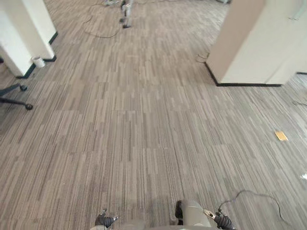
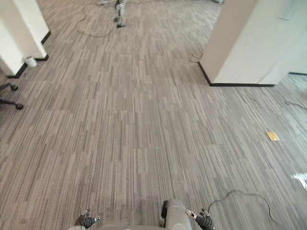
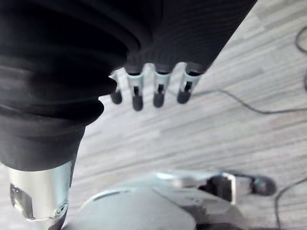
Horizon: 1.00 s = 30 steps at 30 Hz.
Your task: Organize washtable
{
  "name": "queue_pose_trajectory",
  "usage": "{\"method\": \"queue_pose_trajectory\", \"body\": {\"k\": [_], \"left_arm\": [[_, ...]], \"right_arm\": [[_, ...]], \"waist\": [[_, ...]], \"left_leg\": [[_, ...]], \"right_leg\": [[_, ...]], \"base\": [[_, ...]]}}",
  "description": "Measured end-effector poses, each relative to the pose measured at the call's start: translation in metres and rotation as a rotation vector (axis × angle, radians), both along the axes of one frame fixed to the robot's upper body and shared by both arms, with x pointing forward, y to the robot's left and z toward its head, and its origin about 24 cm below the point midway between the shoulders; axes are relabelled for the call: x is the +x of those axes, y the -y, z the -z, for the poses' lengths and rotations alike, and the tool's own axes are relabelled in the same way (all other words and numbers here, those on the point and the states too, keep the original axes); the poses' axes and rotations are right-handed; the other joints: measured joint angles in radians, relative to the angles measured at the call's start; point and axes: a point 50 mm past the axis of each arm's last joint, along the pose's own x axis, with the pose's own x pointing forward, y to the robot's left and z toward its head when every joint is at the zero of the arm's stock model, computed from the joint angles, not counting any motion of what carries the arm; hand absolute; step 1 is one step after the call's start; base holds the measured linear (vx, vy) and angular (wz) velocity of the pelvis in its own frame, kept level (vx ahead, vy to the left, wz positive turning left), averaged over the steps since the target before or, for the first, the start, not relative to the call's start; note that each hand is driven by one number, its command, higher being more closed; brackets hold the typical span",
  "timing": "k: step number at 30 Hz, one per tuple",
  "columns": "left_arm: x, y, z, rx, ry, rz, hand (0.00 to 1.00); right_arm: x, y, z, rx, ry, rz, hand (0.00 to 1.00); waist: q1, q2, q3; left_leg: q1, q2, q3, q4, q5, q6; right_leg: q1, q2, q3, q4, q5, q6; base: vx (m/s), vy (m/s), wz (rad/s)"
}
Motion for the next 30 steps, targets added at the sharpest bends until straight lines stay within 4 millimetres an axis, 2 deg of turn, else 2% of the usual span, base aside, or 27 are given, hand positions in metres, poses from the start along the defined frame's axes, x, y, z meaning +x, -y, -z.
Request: {"method": "queue_pose_trajectory", "body": {"k": [1,2,3,4,5,6,7,8,9,10,11,12,13,14,15,16,18,19,20,21,22,24,25,27,28,29,30], "left_arm": [[0.006,0.006,0.0,-0.01,0.011,0.013,0.0],[0.015,0.015,-0.001,-0.027,0.03,0.044,0.0],[0.02,0.021,-0.002,-0.039,0.043,0.053,0.0],[0.026,0.035,-0.002,-0.07,0.057,0.068,0.0],[0.024,0.044,0.0,-0.095,0.052,0.075,0.0],[0.023,0.052,0.001,-0.123,0.047,0.08,0.0],[0.023,0.052,0.001,-0.123,0.047,0.08,0.0],[0.027,0.063,0.002,-0.16,0.046,0.076,0.0],[0.036,0.067,-0.001,-0.176,0.072,0.056,0.0],[0.032,0.067,0.0,-0.183,0.064,0.043,0.0],[0.01,0.054,0.006,-0.168,0.021,-0.01,0.0],[0.011,0.05,0.004,-0.169,0.041,-0.049,0.0],[0.013,0.046,0.003,-0.161,0.058,-0.065,0.0],[0.015,0.035,0.0,-0.134,0.077,-0.084,0.0],[0.013,0.027,-0.001,-0.121,0.08,-0.104,0.0],[0.017,0.023,-0.004,-0.113,0.108,-0.113,0.0],[0.023,0.018,-0.008,-0.094,0.146,-0.101,0.0],[0.025,0.018,-0.01,-0.089,0.16,-0.087,0.0],[0.026,0.018,-0.01,-0.089,0.161,-0.081,0.0],[0.025,0.019,-0.009,-0.087,0.156,-0.07,0.0],[0.022,0.019,-0.008,-0.087,0.148,-0.072,0.0],[0.01,0.02,-0.005,-0.091,0.116,-0.072,0.0],[0.003,0.022,-0.002,-0.094,0.091,-0.063,0.0],[-0.025,0.019,0.006,-0.096,-0.005,-0.085,0.0],[-0.048,0.009,0.009,-0.075,-0.076,-0.103,0.0],[-0.058,-0.006,0.008,-0.038,-0.107,-0.102,0.0],[-0.06,-0.01,0.008,-0.03,-0.118,-0.103,0.0]], "right_arm": [[-0.002,0.003,0.0,-0.006,-0.009,0.0,0.0],[-0.001,0.004,0.0,-0.008,-0.009,0.002,0.0],[-0.001,0.003,0.0,-0.006,-0.009,0.002,0.0],[-0.005,0.001,0.001,0.002,-0.02,0.005,0.0],[-0.011,0.001,0.003,0.008,-0.045,0.012,0.0],[-0.013,0.004,0.003,0.004,-0.05,0.022,0.0],[-0.013,0.004,0.003,0.004,-0.05,0.022,0.0],[-0.003,0.013,0.0,-0.017,-0.024,0.038,0.0],[0.003,0.017,-0.002,-0.024,-0.006,0.043,0.0],[0.001,0.015,-0.002,-0.019,-0.012,0.045,0.0],[-0.004,0.015,-0.001,-0.02,-0.017,0.046,0.0],[-0.009,0.021,-0.002,-0.038,-0.035,0.042,0.0],[-0.01,0.02,-0.001,-0.035,-0.048,0.032,0.0],[-0.006,0.017,0.0,-0.027,-0.05,0.02,0.0],[0.001,0.012,0.0,-0.021,-0.04,-0.012,0.0],[0.012,0.007,-0.001,-0.021,-0.018,-0.049,0.0],[0.029,0.002,-0.005,-0.022,0.019,-0.096,0.0],[0.048,-0.005,-0.009,-0.019,0.063,-0.139,0.0],[0.055,-0.007,-0.011,-0.021,0.08,-0.158,0.0],[0.066,-0.011,-0.014,-0.022,0.103,-0.195,0.0],[0.073,-0.017,-0.016,-0.015,0.118,-0.232,0.0],[0.076,-0.021,-0.016,-0.008,0.124,-0.237,0.0],[0.073,-0.022,-0.014,-0.003,0.116,-0.237,0.0],[0.061,-0.026,-0.007,0.012,0.064,-0.243,0.0],[0.05,-0.03,-0.002,0.033,0.035,-0.228,0.0],[0.032,-0.032,0.004,0.058,-0.006,-0.181,0.0],[0.027,-0.031,0.005,0.065,-0.02,-0.161,0.0]], "waist": [[-0.013,0.019,0.004],[-0.025,0.035,0.013],[-0.029,0.035,0.012],[-0.039,0.037,0.011],[-0.046,0.03,0.006],[-0.054,0.039,-0.01],[-0.054,0.039,-0.01],[-0.047,0.1,-0.022],[-0.059,0.079,0.0],[-0.071,0.081,0.0],[-0.081,0.11,-0.04],[-0.061,0.138,-0.036],[-0.054,0.141,-0.037],[-0.025,0.112,-0.019],[0.001,0.09,-0.007],[0.017,0.072,-0.005],[0.036,0.058,0.0],[0.043,0.071,-0.001],[0.043,0.078,-0.001],[0.045,0.087,0.001],[0.051,0.087,0.001],[0.082,0.101,-0.005],[0.096,0.105,-0.01],[0.116,0.096,-0.035],[0.119,0.038,-0.071],[0.093,-0.036,-0.093],[0.088,-0.052,-0.091]], "left_leg": [[0.047,0.017,-0.023,-0.046,0.003,-0.007],[0.099,0.029,-0.027,-0.077,0.019,-0.035],[0.118,0.029,-0.028,-0.077,0.026,-0.046],[0.162,0.026,-0.038,-0.075,0.027,-0.05],[0.221,0.023,-0.042,-0.07,0.02,-0.062],[0.252,0.047,-0.046,-0.049,0.01,-0.08],[0.252,0.047,-0.046,-0.049,0.01,-0.08],[0.22,0.082,-0.02,0.049,0.096,-0.177],[0.205,0.051,-0.008,0.129,0.297,-0.123],[0.194,0.041,0.008,0.181,0.401,-0.098],[0.138,0.061,0.022,0.359,0.564,-0.141],[0.016,0.139,0.072,0.64,0.542,-0.181],[-0.054,0.179,0.105,0.759,0.525,-0.196],[-0.159,0.256,0.176,0.932,0.48,-0.18],[-0.237,0.297,0.212,1.014,0.433,-0.148],[-0.341,0.316,0.226,1.057,0.367,-0.139],[-0.466,0.32,0.244,1.0,0.303,-0.149],[-0.54,0.306,0.255,0.906,0.268,-0.152],[-0.567,0.296,0.264,0.837,0.254,-0.153],[-0.598,0.266,0.289,0.646,0.248,-0.152],[-0.603,0.219,0.308,0.409,0.256,-0.158],[-0.597,0.173,0.292,0.086,0.301,-0.193],[-0.594,0.162,0.279,0.0,0.313,-0.195],[-0.598,0.142,0.259,0.001,0.433,-0.085],[-0.595,0.109,0.279,0.037,0.512,-0.035],[-0.586,0.051,0.287,0.086,0.467,-0.015],[-0.573,0.027,0.285,0.105,0.434,-0.007]], "right_leg": [[-0.023,0.028,-0.018,-0.101,0.011,-0.015],[-0.04,0.047,-0.049,-0.257,0.048,-0.039],[-0.048,0.049,-0.05,-0.337,0.077,-0.041],[-0.053,0.056,-0.054,-0.484,0.133,-0.067],[-0.056,0.055,-0.054,-0.552,0.196,-0.127],[-0.057,0.063,-0.055,-0.504,0.34,-0.187],[-0.057,0.063,-0.055,-0.504,0.34,-0.187],[-0.088,0.071,-0.084,-0.353,0.244,-0.204],[-0.093,0.026,-0.113,-0.219,0.19,-0.247],[-0.082,0.047,-0.131,-0.184,0.155,-0.224],[0.059,0.117,-0.161,-0.396,0.138,-0.237],[0.143,0.171,-0.149,-0.431,0.078,-0.245],[0.182,0.189,-0.134,-0.449,0.057,-0.247],[0.27,0.207,-0.098,-0.486,0.04,-0.254],[0.341,0.211,-0.071,-0.521,0.039,-0.255],[0.425,0.208,-0.041,-0.573,0.036,-0.25],[0.537,0.197,0.016,-0.651,0.017,-0.216],[0.608,0.188,0.052,-0.697,-0.006,-0.2],[0.637,0.182,0.066,-0.718,-0.017,-0.193],[0.683,0.163,0.089,-0.737,-0.04,-0.172],[0.727,0.139,0.104,-0.749,-0.058,-0.148],[0.784,0.133,0.153,-0.749,-0.064,-0.139],[0.81,0.134,0.181,-0.747,-0.073,-0.124],[0.842,0.118,0.228,-0.674,-0.108,-0.088],[0.801,0.077,0.232,-0.538,-0.119,-0.066],[0.734,0.024,0.233,-0.347,-0.088,-0.038],[0.704,0.013,0.239,-0.255,-0.039,-0.018]], "base": [[0.81,0.049,1.16],[0.71,0.019,0.96],[0.78,-0.007,1.12],[0.83,-0.062,1.01],[1.08,-0.11,1.01],[0.93,-0.109,0.56],[0.92,-0.111,0.23],[0.87,-0.131,0.1],[0.84,-0.189,0.11],[0.81,-0.286,-0.1],[0.74,-0.355,-0.25],[0.74,-0.322,-0.29],[0.7,-0.27,-0.3],[0.69,-0.202,-0.49],[0.78,-0.208,-0.61],[0.61,-0.138,-0.49],[0.55,-0.062,-0.59],[0.55,-0.008,-0.71],[0.56,0.055,-0.65],[0.58,0.104,-0.52],[0.73,0.149,-0.5],[0.66,0.157,-0.58],[0.72,0.224,-0.81],[0.78,0.262,-0.7],[0.85,0.26,-0.18],[1.02,0.244,0.13],[0.84,0.159,0.49]]}}
